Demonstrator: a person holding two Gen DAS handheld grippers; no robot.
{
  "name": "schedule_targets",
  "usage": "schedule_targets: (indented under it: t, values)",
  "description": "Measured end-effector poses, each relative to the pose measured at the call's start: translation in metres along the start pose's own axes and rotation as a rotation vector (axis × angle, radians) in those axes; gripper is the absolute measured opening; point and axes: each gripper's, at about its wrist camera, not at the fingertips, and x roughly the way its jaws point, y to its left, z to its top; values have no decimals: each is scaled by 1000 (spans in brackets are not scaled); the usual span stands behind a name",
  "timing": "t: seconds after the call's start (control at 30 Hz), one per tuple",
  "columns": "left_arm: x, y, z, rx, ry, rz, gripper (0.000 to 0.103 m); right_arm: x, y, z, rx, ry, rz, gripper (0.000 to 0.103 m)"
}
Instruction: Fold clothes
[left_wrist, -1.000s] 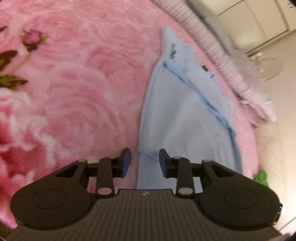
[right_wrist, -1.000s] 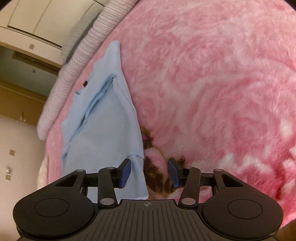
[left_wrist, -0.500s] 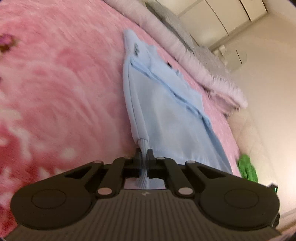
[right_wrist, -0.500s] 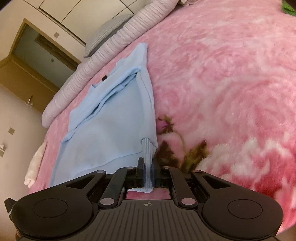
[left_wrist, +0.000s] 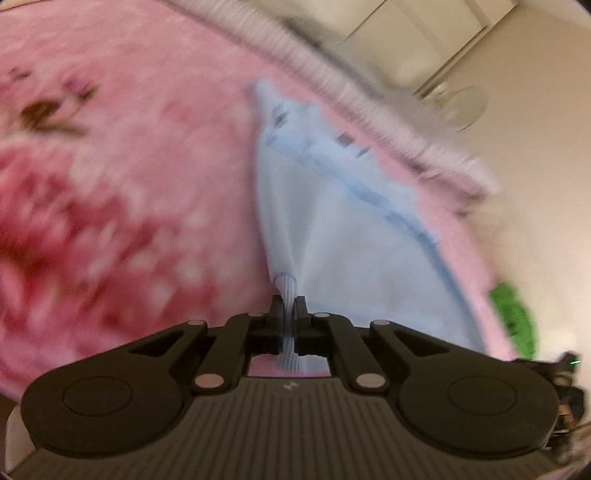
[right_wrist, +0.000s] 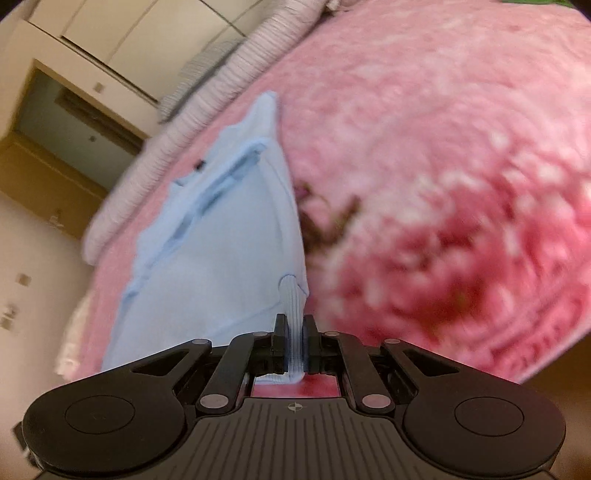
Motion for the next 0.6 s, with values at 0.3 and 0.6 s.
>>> schedule_targets:
  t: [0.3,0.6]
  values:
    - [-45,-82,-6,217,-42,363,26,-36,94,-51,-315,-201,-333,43]
    - [-47,-146,-50,337,2,401,31,-41,134,-104,-449,-153,-292,44]
